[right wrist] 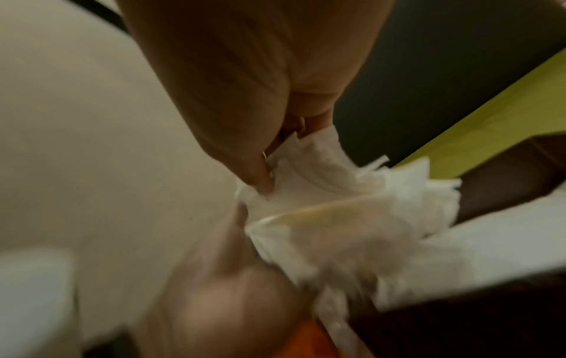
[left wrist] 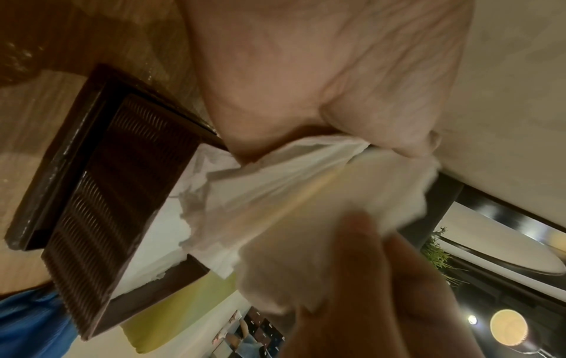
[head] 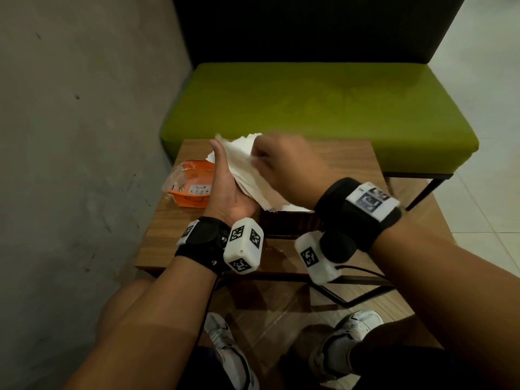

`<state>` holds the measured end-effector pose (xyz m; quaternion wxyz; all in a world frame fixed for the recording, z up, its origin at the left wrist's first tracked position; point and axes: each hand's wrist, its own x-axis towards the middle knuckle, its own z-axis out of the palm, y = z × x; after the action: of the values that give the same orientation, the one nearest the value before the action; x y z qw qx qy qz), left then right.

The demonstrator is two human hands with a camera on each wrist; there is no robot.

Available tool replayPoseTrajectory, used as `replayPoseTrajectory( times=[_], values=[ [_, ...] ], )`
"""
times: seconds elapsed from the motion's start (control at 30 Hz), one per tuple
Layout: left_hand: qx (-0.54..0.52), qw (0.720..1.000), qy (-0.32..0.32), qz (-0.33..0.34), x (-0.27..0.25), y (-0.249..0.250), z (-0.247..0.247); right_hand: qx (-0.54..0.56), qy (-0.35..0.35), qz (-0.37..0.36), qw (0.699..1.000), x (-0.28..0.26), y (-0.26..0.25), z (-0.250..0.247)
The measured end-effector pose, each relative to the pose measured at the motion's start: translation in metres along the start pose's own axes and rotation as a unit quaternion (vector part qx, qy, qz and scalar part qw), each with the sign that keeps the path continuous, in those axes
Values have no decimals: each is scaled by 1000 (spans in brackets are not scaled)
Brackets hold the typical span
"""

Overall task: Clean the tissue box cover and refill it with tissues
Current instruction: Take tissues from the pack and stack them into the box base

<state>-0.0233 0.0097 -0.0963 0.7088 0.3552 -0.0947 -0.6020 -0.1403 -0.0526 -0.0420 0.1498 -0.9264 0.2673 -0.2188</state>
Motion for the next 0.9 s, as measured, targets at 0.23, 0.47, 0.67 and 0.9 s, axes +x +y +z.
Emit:
replayPoseTrajectory(
  times=[0.23,0.47,0.67,0.9],
  values=[
    [-19,1000,-3,-3,2,2,1,37,-78,14,996,-10,-2,16],
    [-18,1000,-16,3,-1,2,6,32,-78,72,994,-7,4,11],
    [-6,998,-69,6,-3,-1,-1,85,-4,147,985,-2,15,-6],
    [21,1000,-17,-15,-3,4,-8,20,139,129,982,11,26,-39]
  ],
)
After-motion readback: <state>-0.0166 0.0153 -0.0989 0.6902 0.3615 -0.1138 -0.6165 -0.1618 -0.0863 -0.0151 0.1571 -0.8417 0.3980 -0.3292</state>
